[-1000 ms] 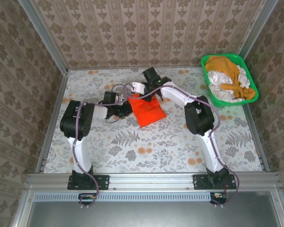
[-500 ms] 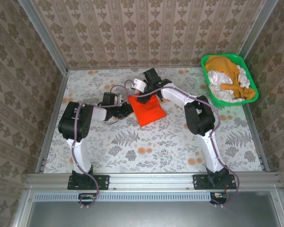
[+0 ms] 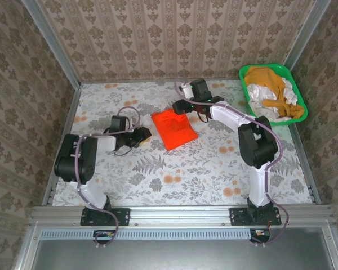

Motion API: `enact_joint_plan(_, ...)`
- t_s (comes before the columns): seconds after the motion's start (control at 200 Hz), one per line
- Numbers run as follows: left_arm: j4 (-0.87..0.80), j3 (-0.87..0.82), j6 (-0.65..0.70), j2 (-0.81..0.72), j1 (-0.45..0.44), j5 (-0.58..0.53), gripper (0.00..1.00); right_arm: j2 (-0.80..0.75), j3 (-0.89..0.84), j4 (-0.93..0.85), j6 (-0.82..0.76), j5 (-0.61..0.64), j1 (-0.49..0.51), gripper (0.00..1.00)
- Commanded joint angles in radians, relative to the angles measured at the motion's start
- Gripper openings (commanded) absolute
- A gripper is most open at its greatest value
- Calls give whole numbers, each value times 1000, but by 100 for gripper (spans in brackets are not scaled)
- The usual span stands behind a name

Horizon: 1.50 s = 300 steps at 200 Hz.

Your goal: Fold and stack the t-shirts

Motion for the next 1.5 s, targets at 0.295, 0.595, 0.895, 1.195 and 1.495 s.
enact_joint_plan(0.295, -218, 85, 13, -120, -90, -201, 89, 114, -43, -24, 355, -118, -15, 38)
enact_joint_plan(0.595, -258, 112, 64, -137, -121, -220, 96, -52, -389, 187, 719, -6, 80, 33)
enact_joint_plan(0.895, -337, 147, 139, -173, -167, -231, 95, -303, -508, 219, 559, 292, 141, 67)
enact_joint_plan(1.195, -265, 71, 13, -170, -242, -189, 60, -219, -505, 273, 163, 192, 176, 80)
enact_joint_plan(1.495, -256, 96, 14, -56, -270, -203, 49, -106, -411, 206, 242, 235, 111, 74)
